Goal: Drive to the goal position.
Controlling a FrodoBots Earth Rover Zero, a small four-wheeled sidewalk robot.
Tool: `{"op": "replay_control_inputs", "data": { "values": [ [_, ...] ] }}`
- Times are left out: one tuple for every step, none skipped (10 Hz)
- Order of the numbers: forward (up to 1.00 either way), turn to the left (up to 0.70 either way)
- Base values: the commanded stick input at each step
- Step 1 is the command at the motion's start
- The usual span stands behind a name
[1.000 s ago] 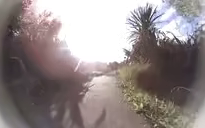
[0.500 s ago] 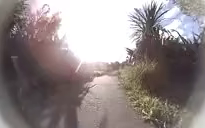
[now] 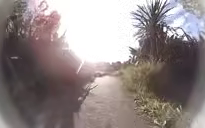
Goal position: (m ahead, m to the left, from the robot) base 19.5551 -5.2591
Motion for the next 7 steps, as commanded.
{"op": "replay_control_inputs", "data": {
  "values": [
    [0.5,0.03],
    [0.5,0.03],
    [0.5,0.03],
    [0.5,0.03],
    [0.5,0.03],
    [0.5,0.03],
    [0.5,0.03]
  ]
}}
